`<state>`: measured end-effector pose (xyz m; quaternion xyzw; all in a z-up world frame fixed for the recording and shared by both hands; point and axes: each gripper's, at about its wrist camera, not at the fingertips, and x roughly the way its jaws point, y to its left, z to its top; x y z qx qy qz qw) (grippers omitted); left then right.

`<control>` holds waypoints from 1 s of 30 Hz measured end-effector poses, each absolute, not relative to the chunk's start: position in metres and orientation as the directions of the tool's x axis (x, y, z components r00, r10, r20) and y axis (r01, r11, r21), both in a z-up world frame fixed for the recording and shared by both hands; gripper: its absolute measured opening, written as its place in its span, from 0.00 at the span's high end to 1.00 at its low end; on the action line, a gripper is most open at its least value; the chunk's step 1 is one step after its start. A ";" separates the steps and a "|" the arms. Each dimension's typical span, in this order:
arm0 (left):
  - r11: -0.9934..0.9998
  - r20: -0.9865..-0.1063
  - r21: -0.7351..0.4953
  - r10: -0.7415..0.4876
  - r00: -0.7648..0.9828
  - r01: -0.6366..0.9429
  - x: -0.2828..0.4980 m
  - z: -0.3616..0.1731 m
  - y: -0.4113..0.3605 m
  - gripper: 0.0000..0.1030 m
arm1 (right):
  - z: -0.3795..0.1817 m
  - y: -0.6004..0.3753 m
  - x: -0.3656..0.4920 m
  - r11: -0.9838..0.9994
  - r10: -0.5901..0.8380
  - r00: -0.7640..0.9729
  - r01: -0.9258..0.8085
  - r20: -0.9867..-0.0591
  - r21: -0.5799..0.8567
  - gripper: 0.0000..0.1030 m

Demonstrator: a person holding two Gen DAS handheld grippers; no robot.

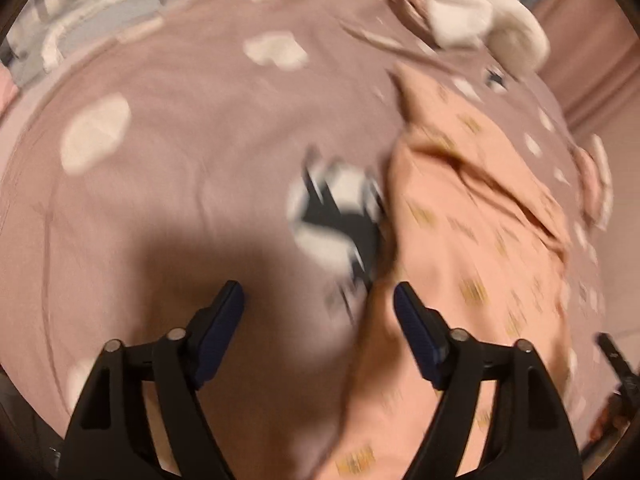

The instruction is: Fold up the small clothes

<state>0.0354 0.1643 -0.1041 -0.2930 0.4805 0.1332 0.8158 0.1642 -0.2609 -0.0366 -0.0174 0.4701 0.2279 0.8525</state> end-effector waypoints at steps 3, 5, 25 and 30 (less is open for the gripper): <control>0.816 -0.857 -0.376 -0.127 0.499 -0.438 0.010 -0.108 0.151 0.16 | -0.054 -0.265 0.144 0.866 0.428 0.375 -0.432 -0.823 0.254 0.33; 0.823 -0.847 -0.401 -0.165 0.505 -0.403 -0.005 -0.109 0.143 0.13 | -0.069 -0.272 0.133 0.863 0.441 0.345 -0.418 -0.829 0.285 0.33; 0.623 -0.609 -0.746 -0.497 0.618 -0.233 -0.069 -0.132 0.123 0.08 | -0.113 -0.313 0.091 0.703 0.691 0.267 -0.468 -0.672 0.536 0.17; 0.547 -0.572 -0.793 -0.516 0.638 -0.268 -0.065 -0.137 0.127 0.08 | -0.113 -0.307 0.090 0.721 0.667 0.277 -0.472 -0.691 0.507 0.15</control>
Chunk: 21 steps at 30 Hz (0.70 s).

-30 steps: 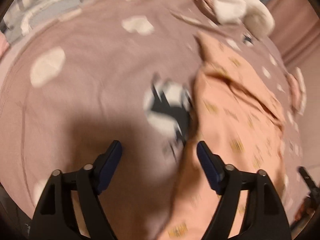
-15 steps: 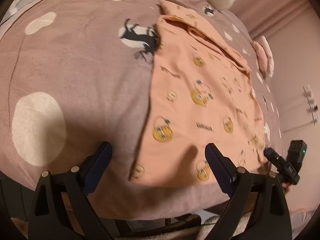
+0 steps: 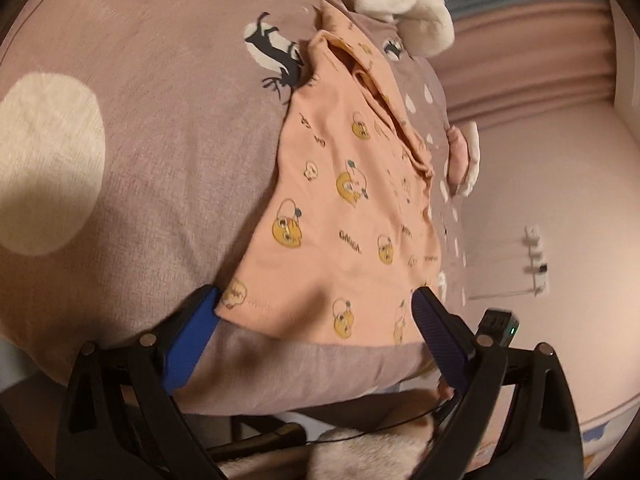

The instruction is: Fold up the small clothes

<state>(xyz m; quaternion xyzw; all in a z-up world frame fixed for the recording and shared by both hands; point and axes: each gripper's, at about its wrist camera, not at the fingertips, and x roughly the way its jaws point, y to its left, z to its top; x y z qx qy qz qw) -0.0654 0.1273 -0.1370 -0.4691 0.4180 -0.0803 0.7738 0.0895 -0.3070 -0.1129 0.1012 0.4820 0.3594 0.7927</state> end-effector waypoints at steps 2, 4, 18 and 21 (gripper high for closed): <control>0.562 -0.578 -0.785 -0.510 0.637 -0.262 -0.064 -0.133 0.125 0.08 | -0.113 -0.306 0.088 0.723 0.664 0.279 -0.478 -0.694 0.500 0.16; 0.587 -0.592 -0.767 -0.492 0.638 -0.259 -0.064 -0.130 0.122 0.09 | -0.113 -0.306 0.087 0.726 0.658 0.281 -0.483 -0.699 0.490 0.16; 0.629 -0.697 -0.680 -0.396 0.598 -0.377 -0.067 -0.144 0.133 0.90 | -0.118 -0.314 0.080 0.774 0.606 0.329 -0.452 -0.724 0.443 0.89; 0.619 -0.707 -0.675 -0.386 0.592 -0.403 -0.068 -0.141 0.132 0.93 | -0.114 -0.315 0.076 0.767 0.621 0.339 -0.449 -0.706 0.459 0.91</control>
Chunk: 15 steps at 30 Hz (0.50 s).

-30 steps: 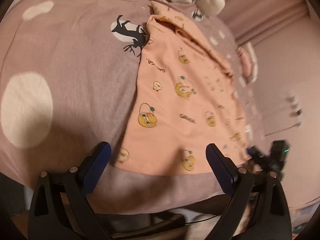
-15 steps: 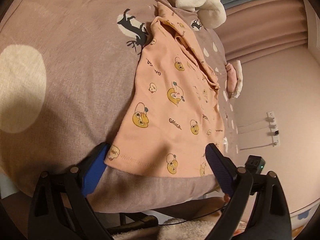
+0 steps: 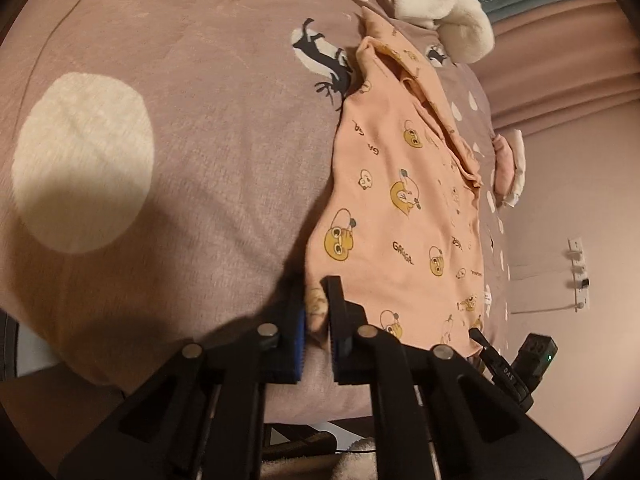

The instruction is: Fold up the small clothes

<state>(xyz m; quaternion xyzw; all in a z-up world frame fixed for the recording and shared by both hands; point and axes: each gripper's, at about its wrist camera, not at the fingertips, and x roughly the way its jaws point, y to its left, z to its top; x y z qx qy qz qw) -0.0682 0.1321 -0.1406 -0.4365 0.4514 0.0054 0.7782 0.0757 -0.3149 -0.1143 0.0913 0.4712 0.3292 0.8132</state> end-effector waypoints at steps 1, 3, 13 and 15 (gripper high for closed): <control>0.615 -0.708 -0.675 -0.386 0.592 -0.406 -0.069 -0.139 0.132 0.94 | -0.114 -0.315 0.075 0.765 0.625 0.341 -0.443 -0.702 0.467 0.91; 0.600 -0.703 -0.684 -0.391 0.594 -0.415 -0.069 -0.139 0.133 0.96 | -0.114 -0.315 0.075 0.764 0.628 0.341 -0.437 -0.699 0.474 0.91; 0.530 -0.611 -0.771 -0.456 0.647 -0.355 -0.078 -0.113 0.128 0.98 | -0.095 -0.322 0.074 0.678 0.734 0.336 -0.416 -0.591 0.605 0.92; 0.528 -0.595 -0.781 -0.465 0.656 -0.333 -0.080 -0.106 0.125 0.99 | -0.089 -0.322 0.070 0.648 0.761 0.333 -0.432 -0.557 0.627 0.92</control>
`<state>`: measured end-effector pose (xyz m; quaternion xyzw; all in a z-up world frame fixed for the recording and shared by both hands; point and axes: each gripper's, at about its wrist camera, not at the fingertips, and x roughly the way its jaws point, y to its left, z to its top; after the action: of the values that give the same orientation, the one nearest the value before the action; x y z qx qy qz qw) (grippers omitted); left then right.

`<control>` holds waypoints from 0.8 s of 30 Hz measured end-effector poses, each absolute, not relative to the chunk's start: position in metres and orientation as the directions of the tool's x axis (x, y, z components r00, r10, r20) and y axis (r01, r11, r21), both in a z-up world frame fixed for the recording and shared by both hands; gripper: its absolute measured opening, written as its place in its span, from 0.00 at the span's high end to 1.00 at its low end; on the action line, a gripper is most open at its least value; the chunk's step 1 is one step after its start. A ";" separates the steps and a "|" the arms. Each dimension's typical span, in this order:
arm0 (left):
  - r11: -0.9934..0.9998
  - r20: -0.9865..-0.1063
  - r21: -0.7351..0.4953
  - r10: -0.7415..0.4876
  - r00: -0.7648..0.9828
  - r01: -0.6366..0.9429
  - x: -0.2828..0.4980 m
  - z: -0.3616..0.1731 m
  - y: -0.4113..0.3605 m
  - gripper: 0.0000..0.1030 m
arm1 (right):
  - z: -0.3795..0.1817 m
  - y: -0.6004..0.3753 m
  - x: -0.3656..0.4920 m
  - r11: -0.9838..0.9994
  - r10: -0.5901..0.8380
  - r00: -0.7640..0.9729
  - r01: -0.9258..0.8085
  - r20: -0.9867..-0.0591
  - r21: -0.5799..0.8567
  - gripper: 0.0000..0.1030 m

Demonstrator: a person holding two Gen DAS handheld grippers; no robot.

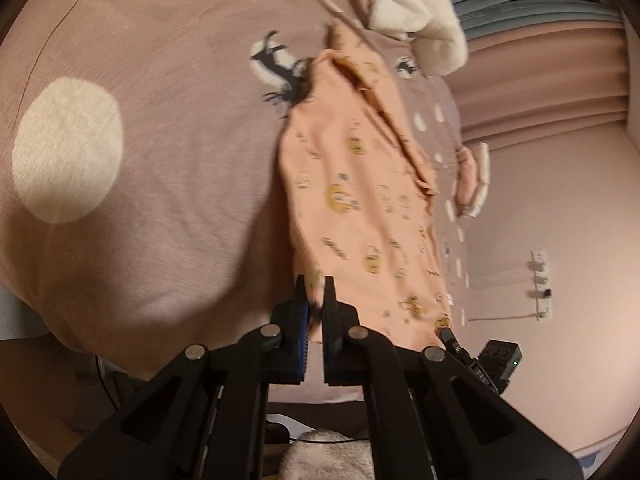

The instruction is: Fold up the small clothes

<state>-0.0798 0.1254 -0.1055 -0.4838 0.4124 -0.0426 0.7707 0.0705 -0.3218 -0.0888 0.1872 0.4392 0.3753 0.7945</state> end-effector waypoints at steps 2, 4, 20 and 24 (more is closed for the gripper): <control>0.511 -0.564 -0.803 -0.486 0.667 -0.308 -0.083 -0.100 0.123 0.99 | -0.086 -0.321 0.069 0.636 0.771 0.331 -0.438 -0.544 0.635 0.92; 0.479 -0.523 -0.834 -0.527 0.670 -0.275 -0.086 -0.098 0.122 0.99 | -0.087 -0.320 0.068 0.634 0.773 0.330 -0.435 -0.542 0.639 0.92; 0.248 -0.449 -0.891 -0.611 0.653 -0.380 -0.093 -0.160 0.147 0.46 | -0.114 -0.335 0.071 0.664 0.747 0.221 -0.251 -0.627 0.704 0.39; 0.159 -0.364 -0.926 -0.613 0.702 -0.342 -0.095 -0.157 0.152 0.10 | -0.110 -0.323 0.063 0.676 0.734 0.199 -0.295 -0.649 0.675 0.36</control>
<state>-0.0947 0.1521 -0.1573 -0.6405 0.3726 -0.1022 0.6637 0.0633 -0.3228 -0.1098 0.2071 0.5308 0.3449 0.7459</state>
